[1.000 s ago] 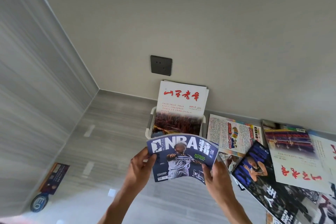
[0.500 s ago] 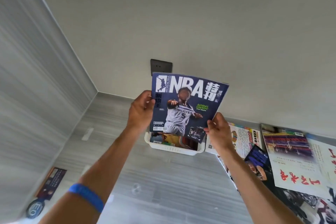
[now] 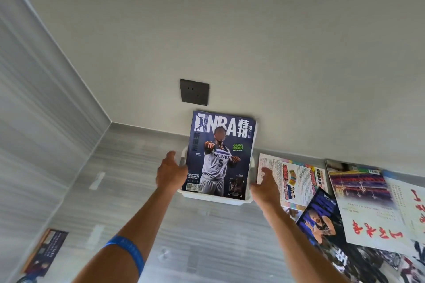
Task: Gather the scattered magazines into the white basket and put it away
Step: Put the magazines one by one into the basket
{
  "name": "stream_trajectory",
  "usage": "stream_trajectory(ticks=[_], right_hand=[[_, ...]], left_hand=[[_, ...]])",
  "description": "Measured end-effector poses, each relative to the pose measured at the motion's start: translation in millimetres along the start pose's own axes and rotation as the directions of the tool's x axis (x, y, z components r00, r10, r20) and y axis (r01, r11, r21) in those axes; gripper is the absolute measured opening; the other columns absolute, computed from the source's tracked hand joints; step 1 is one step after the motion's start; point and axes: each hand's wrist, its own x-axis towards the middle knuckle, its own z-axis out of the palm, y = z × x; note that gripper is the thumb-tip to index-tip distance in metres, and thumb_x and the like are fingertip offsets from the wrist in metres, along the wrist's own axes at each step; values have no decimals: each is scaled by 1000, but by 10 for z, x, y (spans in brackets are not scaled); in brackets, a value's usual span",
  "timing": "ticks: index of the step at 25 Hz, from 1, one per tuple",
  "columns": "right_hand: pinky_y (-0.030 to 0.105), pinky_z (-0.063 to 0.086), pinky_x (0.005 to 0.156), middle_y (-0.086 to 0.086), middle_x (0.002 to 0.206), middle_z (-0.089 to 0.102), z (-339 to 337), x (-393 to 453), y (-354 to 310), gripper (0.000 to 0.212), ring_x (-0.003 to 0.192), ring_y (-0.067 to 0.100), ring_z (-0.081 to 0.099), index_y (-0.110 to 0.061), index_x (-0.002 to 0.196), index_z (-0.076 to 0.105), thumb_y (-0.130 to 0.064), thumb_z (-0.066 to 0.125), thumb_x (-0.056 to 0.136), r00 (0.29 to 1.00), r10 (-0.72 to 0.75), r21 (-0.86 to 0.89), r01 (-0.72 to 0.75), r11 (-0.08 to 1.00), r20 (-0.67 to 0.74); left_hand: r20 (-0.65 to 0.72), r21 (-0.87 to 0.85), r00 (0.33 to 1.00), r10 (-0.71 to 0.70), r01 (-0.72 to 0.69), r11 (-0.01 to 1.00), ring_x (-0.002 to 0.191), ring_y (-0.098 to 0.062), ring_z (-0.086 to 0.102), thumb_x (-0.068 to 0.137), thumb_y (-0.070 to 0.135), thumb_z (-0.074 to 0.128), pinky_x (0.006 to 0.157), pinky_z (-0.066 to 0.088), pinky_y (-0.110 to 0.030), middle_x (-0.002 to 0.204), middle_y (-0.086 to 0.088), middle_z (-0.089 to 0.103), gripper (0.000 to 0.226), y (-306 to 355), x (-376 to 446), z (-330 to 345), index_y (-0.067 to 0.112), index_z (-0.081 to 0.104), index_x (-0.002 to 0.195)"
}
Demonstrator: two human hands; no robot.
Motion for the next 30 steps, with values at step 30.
stream_trajectory(ticks=[30], right_hand=[[36, 43, 108, 8, 153, 40, -1960, -1034, 2880, 56, 131, 23, 49, -18, 145, 35, -26, 58, 94, 987, 146, -386, -160, 909, -66]], left_hand=[[629, 149, 684, 368, -571, 807, 125, -20, 51, 84, 20, 56, 103, 43, -31, 140, 0, 54, 47, 303, -2418, 2320, 26, 53, 130]])
